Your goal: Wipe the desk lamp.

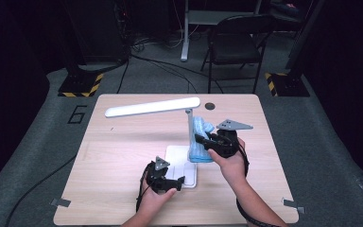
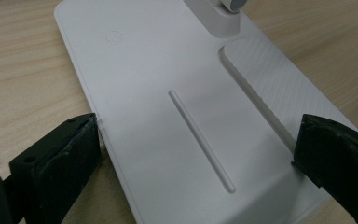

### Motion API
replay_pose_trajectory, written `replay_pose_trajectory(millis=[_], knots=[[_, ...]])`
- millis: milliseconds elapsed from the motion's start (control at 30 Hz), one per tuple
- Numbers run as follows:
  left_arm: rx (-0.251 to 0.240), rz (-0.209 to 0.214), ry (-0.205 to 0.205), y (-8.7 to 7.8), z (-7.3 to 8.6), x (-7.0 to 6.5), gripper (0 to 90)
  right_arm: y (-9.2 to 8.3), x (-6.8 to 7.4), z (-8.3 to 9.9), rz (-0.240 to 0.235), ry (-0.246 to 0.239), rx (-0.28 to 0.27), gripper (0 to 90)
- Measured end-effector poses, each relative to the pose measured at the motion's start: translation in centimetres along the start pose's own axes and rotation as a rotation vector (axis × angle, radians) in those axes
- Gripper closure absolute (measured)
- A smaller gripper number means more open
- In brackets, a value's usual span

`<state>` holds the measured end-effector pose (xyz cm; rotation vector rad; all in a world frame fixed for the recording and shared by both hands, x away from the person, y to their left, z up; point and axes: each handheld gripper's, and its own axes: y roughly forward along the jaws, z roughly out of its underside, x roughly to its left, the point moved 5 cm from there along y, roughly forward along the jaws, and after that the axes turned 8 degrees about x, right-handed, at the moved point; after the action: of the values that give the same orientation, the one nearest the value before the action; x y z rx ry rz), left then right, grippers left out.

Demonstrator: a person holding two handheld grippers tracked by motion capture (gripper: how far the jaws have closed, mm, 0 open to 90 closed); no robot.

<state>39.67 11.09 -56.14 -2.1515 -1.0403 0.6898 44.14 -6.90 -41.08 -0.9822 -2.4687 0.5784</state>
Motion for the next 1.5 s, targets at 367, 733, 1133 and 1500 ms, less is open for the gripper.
replay_pose_trajectory(millis=[367,733,1133,1500], knots=[[-0.002,0.002,0.0,0.0,0.0,0.0,0.4,1.8,-1.0,2.3,0.021,0.012,0.076,69.5],[-0.006,-0.004,0.0,0.0,0.0,0.0,0.4,4.0,-2.0,5.5,0.033,0.057,0.174,69.2],[-0.002,0.001,0.001,0.0,0.0,0.0,0.4,2.7,-1.3,3.8,0.01,0.022,0.12,68.9],[-0.006,-0.006,0.002,0.0,0.0,0.0,0.4,-0.4,0.3,-0.7,-0.03,-0.029,0.023,68.8]])
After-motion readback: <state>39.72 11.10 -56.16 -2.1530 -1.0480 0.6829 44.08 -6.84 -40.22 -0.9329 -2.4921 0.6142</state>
